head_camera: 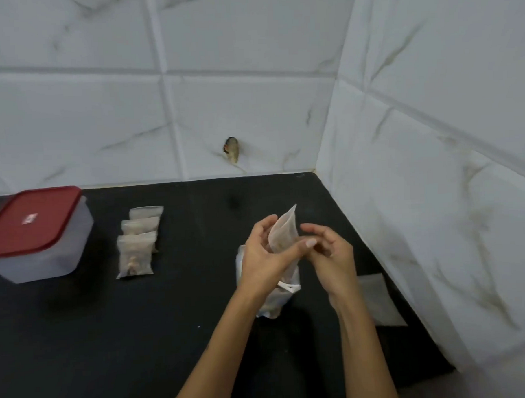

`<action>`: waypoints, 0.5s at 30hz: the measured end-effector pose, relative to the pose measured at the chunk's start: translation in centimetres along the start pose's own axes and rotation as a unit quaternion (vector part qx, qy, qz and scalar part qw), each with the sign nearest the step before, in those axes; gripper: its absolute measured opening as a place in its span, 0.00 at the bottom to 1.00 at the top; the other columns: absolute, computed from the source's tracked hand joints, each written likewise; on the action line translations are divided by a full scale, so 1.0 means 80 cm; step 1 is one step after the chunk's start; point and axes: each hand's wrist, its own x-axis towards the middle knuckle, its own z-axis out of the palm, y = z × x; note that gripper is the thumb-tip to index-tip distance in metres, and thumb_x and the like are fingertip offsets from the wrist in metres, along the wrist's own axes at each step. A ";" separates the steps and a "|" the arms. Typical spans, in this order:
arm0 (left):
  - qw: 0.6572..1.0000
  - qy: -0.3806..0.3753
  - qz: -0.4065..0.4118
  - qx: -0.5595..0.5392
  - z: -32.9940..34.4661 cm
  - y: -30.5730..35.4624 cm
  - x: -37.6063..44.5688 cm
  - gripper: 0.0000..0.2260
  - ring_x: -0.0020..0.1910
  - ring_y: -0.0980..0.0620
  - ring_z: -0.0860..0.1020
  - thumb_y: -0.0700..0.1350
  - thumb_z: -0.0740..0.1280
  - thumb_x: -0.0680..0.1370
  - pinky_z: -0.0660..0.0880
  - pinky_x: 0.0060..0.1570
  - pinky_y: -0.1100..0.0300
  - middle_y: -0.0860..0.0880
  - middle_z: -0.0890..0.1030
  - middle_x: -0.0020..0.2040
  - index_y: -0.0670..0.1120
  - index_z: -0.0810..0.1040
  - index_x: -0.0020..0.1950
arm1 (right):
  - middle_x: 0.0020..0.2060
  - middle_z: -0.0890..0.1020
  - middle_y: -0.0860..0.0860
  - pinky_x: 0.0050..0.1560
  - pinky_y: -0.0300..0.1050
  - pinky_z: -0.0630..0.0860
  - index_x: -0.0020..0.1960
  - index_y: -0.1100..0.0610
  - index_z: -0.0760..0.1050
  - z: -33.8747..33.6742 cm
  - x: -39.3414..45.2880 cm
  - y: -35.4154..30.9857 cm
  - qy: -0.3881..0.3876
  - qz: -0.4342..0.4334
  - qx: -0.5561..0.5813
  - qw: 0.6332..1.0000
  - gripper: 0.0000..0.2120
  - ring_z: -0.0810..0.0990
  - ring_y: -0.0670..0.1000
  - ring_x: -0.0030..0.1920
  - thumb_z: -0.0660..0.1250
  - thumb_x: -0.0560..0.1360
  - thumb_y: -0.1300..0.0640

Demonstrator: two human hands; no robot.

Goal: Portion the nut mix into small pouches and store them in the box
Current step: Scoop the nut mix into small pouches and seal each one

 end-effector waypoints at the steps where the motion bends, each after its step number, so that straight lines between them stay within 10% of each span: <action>1: 1.000 0.001 0.018 0.008 -0.016 0.004 0.000 0.34 0.56 0.54 0.80 0.45 0.80 0.63 0.80 0.52 0.59 0.50 0.80 0.57 0.48 0.71 0.66 | 0.43 0.85 0.51 0.48 0.43 0.80 0.51 0.52 0.79 0.018 0.001 -0.001 -0.032 0.010 0.022 0.999 0.13 0.84 0.49 0.47 0.70 0.72 0.67; 6: 0.993 0.057 0.086 0.050 -0.092 0.010 0.002 0.28 0.50 0.58 0.82 0.37 0.78 0.66 0.78 0.46 0.64 0.50 0.82 0.50 0.48 0.73 0.62 | 0.46 0.85 0.51 0.51 0.47 0.81 0.54 0.57 0.79 0.095 0.004 0.000 -0.141 0.005 0.023 0.990 0.12 0.84 0.50 0.49 0.66 0.74 0.69; 15: 0.934 0.157 0.162 0.279 -0.196 0.014 0.004 0.32 0.63 0.59 0.72 0.46 0.78 0.67 0.69 0.62 0.65 0.55 0.75 0.62 0.49 0.69 0.68 | 0.39 0.85 0.49 0.44 0.43 0.79 0.43 0.51 0.79 0.199 -0.003 -0.045 -0.081 -0.021 0.013 0.996 0.03 0.83 0.46 0.42 0.71 0.72 0.53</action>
